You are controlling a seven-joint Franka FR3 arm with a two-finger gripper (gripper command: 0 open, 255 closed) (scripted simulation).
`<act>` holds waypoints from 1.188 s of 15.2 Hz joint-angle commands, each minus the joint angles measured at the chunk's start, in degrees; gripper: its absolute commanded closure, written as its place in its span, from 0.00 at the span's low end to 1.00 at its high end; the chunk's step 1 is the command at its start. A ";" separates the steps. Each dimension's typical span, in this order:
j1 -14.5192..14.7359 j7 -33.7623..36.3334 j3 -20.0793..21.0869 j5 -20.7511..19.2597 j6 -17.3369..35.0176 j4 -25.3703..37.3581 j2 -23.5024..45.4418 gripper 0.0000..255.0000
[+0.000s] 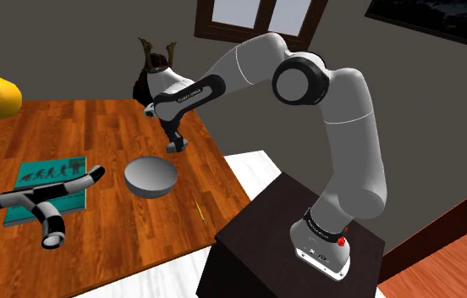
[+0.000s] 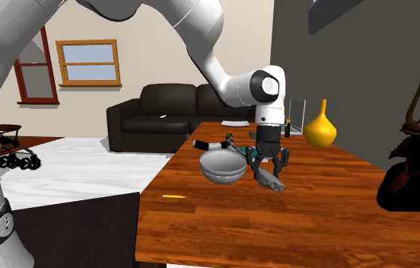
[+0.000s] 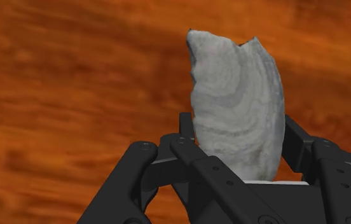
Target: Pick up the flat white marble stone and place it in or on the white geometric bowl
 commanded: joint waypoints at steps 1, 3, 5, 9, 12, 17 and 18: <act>-0.08 -0.27 0.04 0.11 -0.99 0.17 -0.83 1.00; -0.10 -0.46 0.10 0.22 -2.00 0.26 -1.77 1.00; -0.12 -0.66 0.16 0.33 -3.05 0.42 -2.67 1.00; -0.14 -1.05 0.27 0.55 -5.18 0.87 -4.39 1.00; -0.15 -1.35 0.34 0.72 -6.84 1.35 -5.58 1.00; -0.16 -1.85 0.45 0.97 -9.71 2.44 -7.40 1.00; -0.16 -1.95 0.47 1.02 -10.29 2.67 -7.75 1.00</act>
